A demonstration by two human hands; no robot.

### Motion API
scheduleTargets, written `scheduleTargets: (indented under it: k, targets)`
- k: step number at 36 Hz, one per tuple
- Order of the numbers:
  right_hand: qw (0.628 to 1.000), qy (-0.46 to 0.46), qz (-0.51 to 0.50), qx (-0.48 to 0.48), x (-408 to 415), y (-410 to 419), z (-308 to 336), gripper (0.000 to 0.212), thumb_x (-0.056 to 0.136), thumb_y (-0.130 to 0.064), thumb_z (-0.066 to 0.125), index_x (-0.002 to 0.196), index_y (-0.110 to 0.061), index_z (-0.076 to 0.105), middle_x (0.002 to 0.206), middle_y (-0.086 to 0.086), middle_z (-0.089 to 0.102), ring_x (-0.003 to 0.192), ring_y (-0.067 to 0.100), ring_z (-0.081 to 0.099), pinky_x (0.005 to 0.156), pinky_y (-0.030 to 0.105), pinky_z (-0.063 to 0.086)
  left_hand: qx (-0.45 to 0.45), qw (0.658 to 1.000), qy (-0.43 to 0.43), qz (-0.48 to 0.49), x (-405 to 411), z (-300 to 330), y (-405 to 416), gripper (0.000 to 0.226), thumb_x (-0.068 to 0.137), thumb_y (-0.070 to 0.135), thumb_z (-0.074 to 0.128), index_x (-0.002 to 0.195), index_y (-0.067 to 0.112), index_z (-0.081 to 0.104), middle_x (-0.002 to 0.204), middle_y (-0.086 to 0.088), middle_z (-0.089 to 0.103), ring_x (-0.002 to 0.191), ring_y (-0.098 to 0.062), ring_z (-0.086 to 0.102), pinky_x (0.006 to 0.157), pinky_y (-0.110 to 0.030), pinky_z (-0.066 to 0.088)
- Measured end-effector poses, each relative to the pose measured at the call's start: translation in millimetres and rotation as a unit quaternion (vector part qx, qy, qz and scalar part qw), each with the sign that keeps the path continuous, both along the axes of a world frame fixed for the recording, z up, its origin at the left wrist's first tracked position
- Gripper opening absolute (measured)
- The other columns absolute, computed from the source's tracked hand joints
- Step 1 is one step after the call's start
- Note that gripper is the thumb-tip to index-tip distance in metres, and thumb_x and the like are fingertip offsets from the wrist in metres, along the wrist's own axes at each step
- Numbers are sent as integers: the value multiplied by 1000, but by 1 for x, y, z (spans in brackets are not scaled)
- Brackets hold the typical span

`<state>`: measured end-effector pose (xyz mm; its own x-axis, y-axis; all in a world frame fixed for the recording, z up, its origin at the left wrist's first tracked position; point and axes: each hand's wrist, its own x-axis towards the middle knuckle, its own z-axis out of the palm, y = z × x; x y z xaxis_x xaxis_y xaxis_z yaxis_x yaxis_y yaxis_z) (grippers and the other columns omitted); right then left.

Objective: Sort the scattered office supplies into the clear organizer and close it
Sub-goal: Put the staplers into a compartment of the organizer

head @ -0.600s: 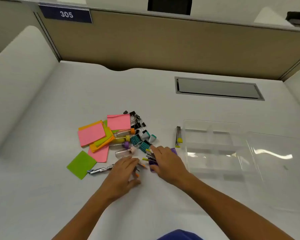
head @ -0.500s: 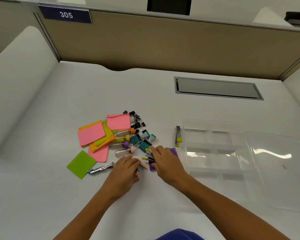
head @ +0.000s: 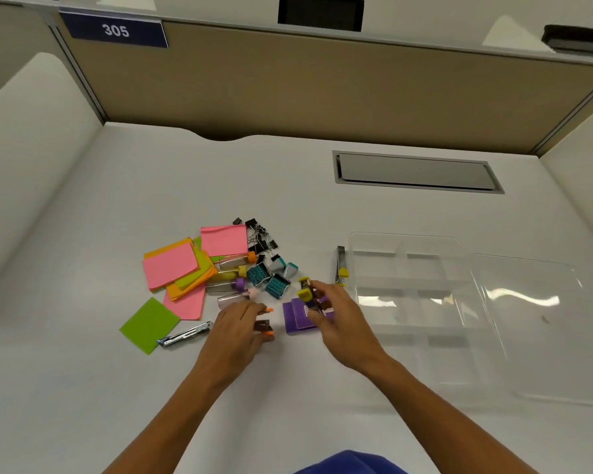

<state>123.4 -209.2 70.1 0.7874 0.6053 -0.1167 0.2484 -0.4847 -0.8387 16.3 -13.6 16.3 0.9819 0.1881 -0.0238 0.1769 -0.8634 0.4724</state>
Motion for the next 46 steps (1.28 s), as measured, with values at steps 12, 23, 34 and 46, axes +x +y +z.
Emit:
scheduleTargets:
  k: [12,23,34,46]
  targets:
    - [978,49,-166,114,29,-118,25,61,95,-2,61,142,-36,39,110,-2,59,90,2,64,67,12,52,-161,972,-149,87,10,51,-64,54,85,35,70,131,17,50,123,4,56,112,-7,52,84,-5,44]
    - [976,58,-184,105,33,-182,26,58,93,-7,65,137,-36,41,113,-8,61,89,3,66,70,12,53,-393,906,-106,116,25,75,-149,53,83,14,75,122,39,48,114,14,61,103,-4,64,79,-16,54]
    - [969,68,-206,118,33,-209,21,59,93,-5,65,132,-40,40,113,-7,61,92,3,65,69,14,54,-355,932,49,53,44,69,-192,53,77,0,72,112,36,57,121,8,53,104,-8,62,80,-15,55]
    - [965,69,-222,117,30,-226,14,58,94,-9,65,135,-41,38,114,-10,59,94,3,65,71,13,54,-216,952,217,-15,61,64,-208,57,84,1,68,131,26,49,131,5,49,112,-12,55,85,-16,50]
